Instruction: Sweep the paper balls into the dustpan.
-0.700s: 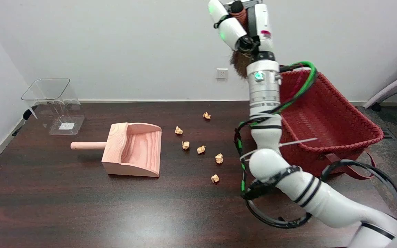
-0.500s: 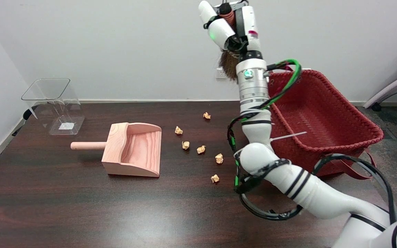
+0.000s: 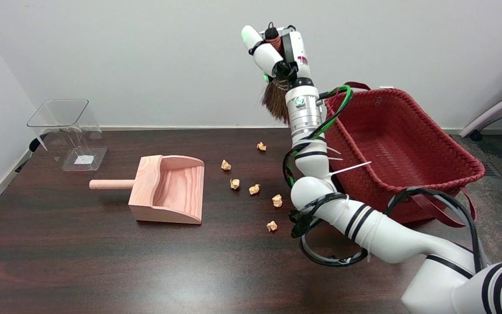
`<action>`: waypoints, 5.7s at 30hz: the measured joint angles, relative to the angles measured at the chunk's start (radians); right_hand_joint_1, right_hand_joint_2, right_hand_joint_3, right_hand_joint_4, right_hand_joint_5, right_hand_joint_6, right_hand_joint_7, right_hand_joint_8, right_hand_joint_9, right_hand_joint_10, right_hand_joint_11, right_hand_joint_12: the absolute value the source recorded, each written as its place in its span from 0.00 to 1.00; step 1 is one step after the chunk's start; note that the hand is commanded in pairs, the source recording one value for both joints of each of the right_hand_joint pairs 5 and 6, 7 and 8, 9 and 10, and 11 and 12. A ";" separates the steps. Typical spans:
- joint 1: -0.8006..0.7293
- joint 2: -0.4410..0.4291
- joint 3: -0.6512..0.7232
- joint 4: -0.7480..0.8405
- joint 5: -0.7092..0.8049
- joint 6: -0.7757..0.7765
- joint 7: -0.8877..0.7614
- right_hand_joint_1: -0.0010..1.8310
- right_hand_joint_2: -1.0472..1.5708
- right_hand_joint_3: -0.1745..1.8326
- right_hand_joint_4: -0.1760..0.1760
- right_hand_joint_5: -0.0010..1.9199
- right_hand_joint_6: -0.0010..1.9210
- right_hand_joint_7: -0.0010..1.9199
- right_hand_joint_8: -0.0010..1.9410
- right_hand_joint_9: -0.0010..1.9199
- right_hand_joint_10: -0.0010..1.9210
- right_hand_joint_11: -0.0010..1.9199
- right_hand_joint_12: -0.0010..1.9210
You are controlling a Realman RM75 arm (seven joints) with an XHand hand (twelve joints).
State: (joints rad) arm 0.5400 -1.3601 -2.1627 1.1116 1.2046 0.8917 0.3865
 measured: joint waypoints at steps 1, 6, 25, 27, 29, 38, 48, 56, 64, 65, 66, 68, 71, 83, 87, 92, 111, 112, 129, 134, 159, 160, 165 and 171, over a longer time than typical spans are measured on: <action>0.004 -0.001 -0.001 -0.016 -0.003 0.000 0.011 0.38 0.99 0.13 0.50 1.00 1.00 1.00 0.99 1.00 1.00 1.00 1.00; 0.027 -0.011 -0.006 -0.103 -0.021 0.000 0.067 0.37 0.99 0.12 0.50 1.00 1.00 1.00 0.99 1.00 1.00 1.00 1.00; 0.143 -0.060 -0.036 -0.413 -0.108 -0.013 0.239 0.36 0.99 0.12 0.50 1.00 1.00 1.00 0.99 1.00 1.00 1.00 1.00; 0.153 -0.065 -0.039 -0.436 -0.115 -0.019 0.246 0.36 0.99 0.11 0.50 1.00 1.00 1.00 0.99 1.00 1.00 1.00 1.00; 0.162 -0.070 -0.042 -0.461 -0.121 -0.026 0.253 0.35 1.00 0.11 0.50 1.00 1.00 1.00 0.99 1.00 1.00 1.00 1.00; 0.187 -0.096 -0.050 -0.548 -0.139 -0.054 0.272 0.34 1.00 0.09 0.50 1.00 1.00 1.00 0.99 1.00 1.00 1.00 1.00; 0.198 -0.153 -0.053 -0.644 -0.146 -0.078 0.282 0.33 1.00 0.00 0.50 1.00 1.00 1.00 0.99 1.00 1.00 1.00 1.00; 0.199 -0.188 -0.051 -0.684 -0.147 -0.087 0.289 0.34 1.00 0.00 0.50 1.00 1.00 1.00 0.99 1.00 1.00 1.00 1.00; 0.184 -0.201 -0.041 -0.650 -0.112 -0.088 0.292 0.40 1.00 0.00 0.50 1.00 1.00 1.00 0.99 1.00 1.00 1.00 1.00; 0.181 -0.201 -0.038 -0.638 -0.103 -0.088 0.291 0.41 1.00 0.00 0.50 1.00 1.00 1.00 0.99 1.00 1.00 1.00 1.00; 0.178 -0.201 -0.035 -0.625 -0.093 -0.088 0.290 0.41 1.00 0.00 0.50 1.00 1.00 1.00 0.99 1.00 1.00 1.00 1.00; 0.171 -0.200 -0.030 -0.599 -0.075 -0.090 0.284 0.42 1.00 0.00 0.50 1.00 1.00 1.00 0.99 1.00 1.00 1.00 1.00; 0.159 -0.196 -0.021 -0.550 -0.041 -0.091 0.263 0.42 1.00 0.01 0.50 1.00 1.00 1.00 0.99 1.00 1.00 1.00 1.00; 0.080 -0.162 0.006 -0.314 0.175 -0.095 0.098 0.44 1.00 0.03 0.50 1.00 1.00 1.00 0.99 1.00 1.00 1.00 1.00; 0.046 -0.152 0.008 -0.241 0.258 -0.097 0.058 0.43 1.00 0.06 0.50 1.00 1.00 1.00 0.99 1.00 1.00 1.00 1.00; 0.012 -0.142 0.009 -0.165 0.337 -0.099 0.038 0.42 1.00 0.08 0.50 1.00 1.00 1.00 0.99 1.00 1.00 1.00 1.00; -0.059 -0.078 0.010 0.054 0.422 -0.103 0.125 0.43 1.00 0.05 0.50 1.00 1.00 1.00 0.99 1.00 1.00 1.00 1.00; -0.061 -0.074 0.010 0.067 0.423 -0.102 0.126 0.43 1.00 0.05 0.50 1.00 1.00 1.00 0.99 1.00 1.00 1.00 1.00; -0.117 -0.036 0.013 0.236 0.475 -0.093 0.013 0.44 1.00 0.08 0.50 1.00 1.00 1.00 0.99 1.00 1.00 1.00 1.00; -0.129 -0.031 0.007 0.258 0.475 -0.095 -0.019 0.43 1.00 0.09 0.50 1.00 1.00 1.00 0.99 1.00 1.00 1.00 1.00; -0.151 -0.070 -0.025 0.068 0.190 -0.073 -0.077 0.42 1.00 0.09 0.50 1.00 1.00 1.00 0.99 1.00 1.00 1.00 1.00; -0.151 -0.073 -0.026 0.053 0.178 -0.068 -0.077 0.43 1.00 0.09 0.50 1.00 1.00 1.00 0.99 1.00 1.00 1.00 1.00; -0.154 -0.089 -0.031 -0.011 0.124 -0.038 -0.082 0.43 1.00 0.07 0.50 1.00 1.00 1.00 0.99 1.00 1.00 1.00 1.00; -0.163 -0.102 -0.036 -0.051 0.083 0.005 -0.121 0.44 1.00 0.06 0.50 1.00 1.00 1.00 0.99 1.00 1.00 1.00 1.00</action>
State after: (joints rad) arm 0.3772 -1.4620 -2.1983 1.0608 1.2878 0.8966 0.2654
